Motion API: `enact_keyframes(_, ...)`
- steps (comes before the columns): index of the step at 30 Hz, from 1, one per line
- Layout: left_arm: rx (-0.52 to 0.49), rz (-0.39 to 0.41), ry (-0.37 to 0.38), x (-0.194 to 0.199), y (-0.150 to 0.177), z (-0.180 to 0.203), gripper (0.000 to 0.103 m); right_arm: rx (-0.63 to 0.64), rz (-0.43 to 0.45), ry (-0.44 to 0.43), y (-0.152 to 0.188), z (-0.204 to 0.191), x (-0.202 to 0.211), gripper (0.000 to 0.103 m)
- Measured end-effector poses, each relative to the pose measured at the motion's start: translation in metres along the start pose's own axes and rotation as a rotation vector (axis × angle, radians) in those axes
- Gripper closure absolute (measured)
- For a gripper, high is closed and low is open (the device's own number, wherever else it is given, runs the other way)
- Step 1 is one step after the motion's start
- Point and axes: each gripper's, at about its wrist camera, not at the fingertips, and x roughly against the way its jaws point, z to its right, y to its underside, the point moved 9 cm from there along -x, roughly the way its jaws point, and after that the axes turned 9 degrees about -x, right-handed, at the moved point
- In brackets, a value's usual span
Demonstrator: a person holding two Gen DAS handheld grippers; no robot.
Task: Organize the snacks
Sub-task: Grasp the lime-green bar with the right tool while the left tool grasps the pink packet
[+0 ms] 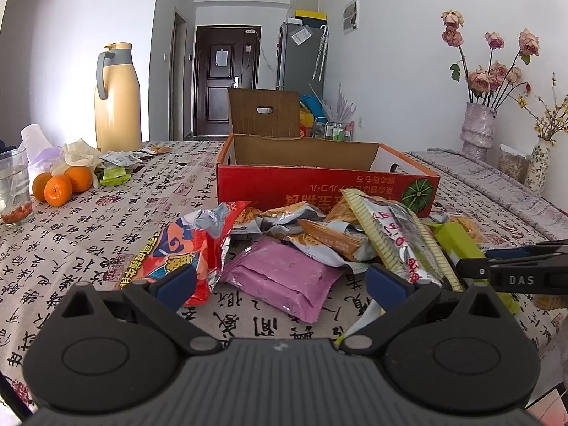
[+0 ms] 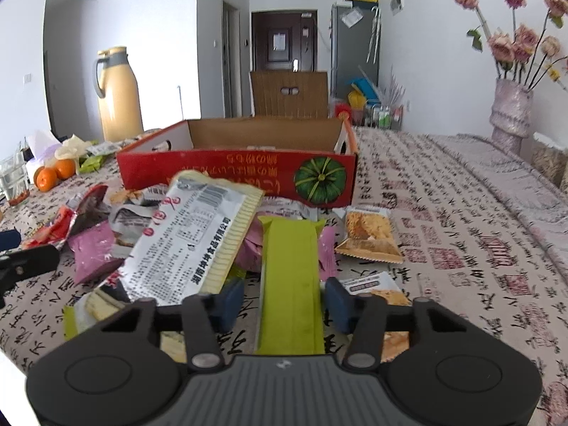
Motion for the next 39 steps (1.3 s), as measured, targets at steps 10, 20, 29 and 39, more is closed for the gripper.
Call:
enact_keyframes(10,0.002,-0.019,0.002,-0.010,0.002,-0.002,0.000,-0.030,-0.063,0.009,0.008,0.006,-0.020,0.066)
enact_keyframes(20,-0.082,-0.034,0.021,-0.017,-0.008,0.003,0.000,-0.082,-0.008,0.017,-0.002,0.011,-0.005,0.067)
enact_keyframes(29,-0.255,-0.170,0.111,-0.052,-0.013,0.020,0.000,-0.111,0.022,0.014,-0.006,0.011,0.004,0.067)
enact_keyframes(39,-0.253,-0.291,0.201,-0.086,-0.007,0.012,0.000,-0.125,0.016,0.020,-0.005,0.012,0.000,0.067)
